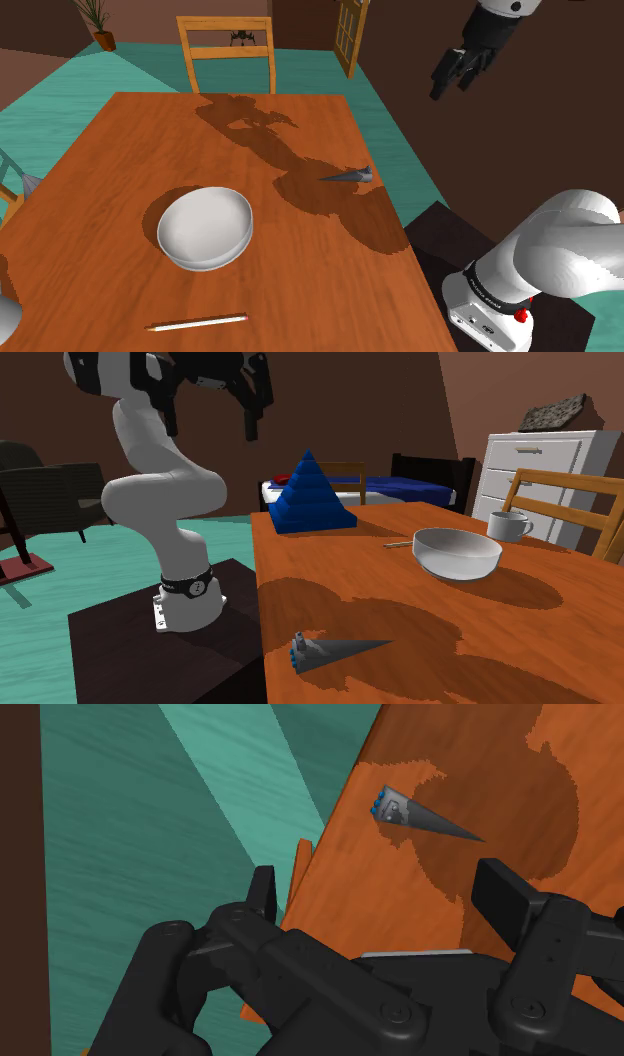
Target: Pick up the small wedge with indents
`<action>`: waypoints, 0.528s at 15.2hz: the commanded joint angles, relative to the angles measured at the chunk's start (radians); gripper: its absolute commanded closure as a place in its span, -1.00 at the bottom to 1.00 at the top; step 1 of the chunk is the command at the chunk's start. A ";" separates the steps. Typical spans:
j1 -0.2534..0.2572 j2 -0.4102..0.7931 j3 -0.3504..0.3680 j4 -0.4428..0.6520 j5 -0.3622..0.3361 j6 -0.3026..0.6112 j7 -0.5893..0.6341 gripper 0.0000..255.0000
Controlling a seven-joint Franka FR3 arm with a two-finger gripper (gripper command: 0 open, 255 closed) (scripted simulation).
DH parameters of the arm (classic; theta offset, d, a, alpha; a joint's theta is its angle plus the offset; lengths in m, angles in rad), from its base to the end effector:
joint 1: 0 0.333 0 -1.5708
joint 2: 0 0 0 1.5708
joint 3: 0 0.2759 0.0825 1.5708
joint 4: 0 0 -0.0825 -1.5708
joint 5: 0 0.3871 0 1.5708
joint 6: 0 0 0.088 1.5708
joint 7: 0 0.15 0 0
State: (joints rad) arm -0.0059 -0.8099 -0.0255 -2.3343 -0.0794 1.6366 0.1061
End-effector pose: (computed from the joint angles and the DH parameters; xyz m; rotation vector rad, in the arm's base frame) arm 0.3437 -0.0234 0.5443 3.0738 -0.1998 0.1764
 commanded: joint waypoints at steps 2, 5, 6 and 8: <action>0.014 0.027 -0.005 -0.007 -0.005 0.025 -0.033 -1.00; 0.056 0.112 -0.020 -0.024 -0.020 0.099 -0.130 -1.00; 0.069 0.142 -0.024 -0.028 -0.025 0.124 -0.162 -1.00; 0.095 0.201 -0.030 -0.035 -0.034 0.171 -0.224 -1.00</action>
State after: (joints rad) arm 0.0745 -0.6403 -0.0547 -2.3623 -0.1103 1.7775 -0.0869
